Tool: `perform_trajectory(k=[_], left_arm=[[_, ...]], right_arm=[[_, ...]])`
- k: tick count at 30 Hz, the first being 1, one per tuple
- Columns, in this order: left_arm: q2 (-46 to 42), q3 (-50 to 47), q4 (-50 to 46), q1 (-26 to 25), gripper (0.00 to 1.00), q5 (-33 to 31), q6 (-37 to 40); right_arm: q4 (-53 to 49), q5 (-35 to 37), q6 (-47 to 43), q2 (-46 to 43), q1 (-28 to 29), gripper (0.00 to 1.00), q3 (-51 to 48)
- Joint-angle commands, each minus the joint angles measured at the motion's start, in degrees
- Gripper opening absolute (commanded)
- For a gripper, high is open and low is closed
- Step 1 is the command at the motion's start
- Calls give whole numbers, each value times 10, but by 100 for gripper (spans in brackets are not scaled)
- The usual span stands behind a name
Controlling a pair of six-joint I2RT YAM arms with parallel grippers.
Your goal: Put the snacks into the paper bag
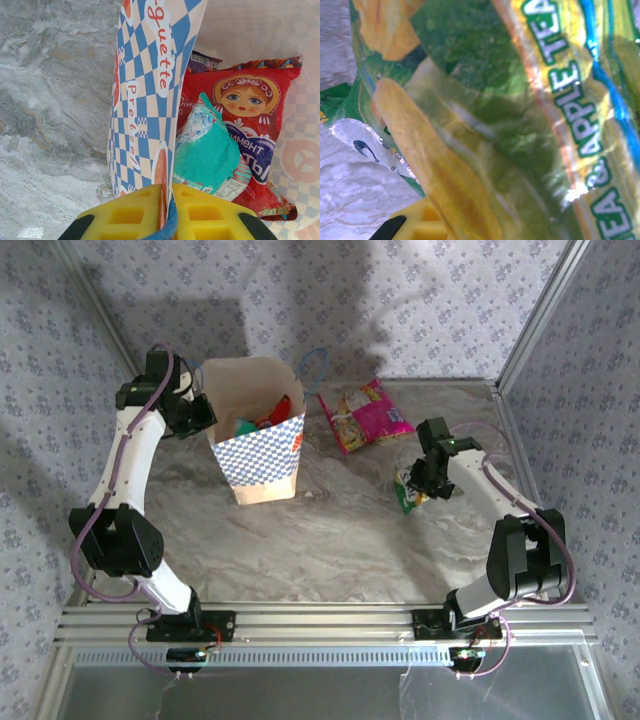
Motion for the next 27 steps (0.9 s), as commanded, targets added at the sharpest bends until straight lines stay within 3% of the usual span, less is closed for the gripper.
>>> perform_trajectory(k=[1,27], left_arm=[[-11,17,-11,-1,13,0,8],[-19,57,-17,1,15,18,5]], right_arm=[[-27,27,-39,-7,23,0,55],[-3,2,-157,-57,147,0,221]])
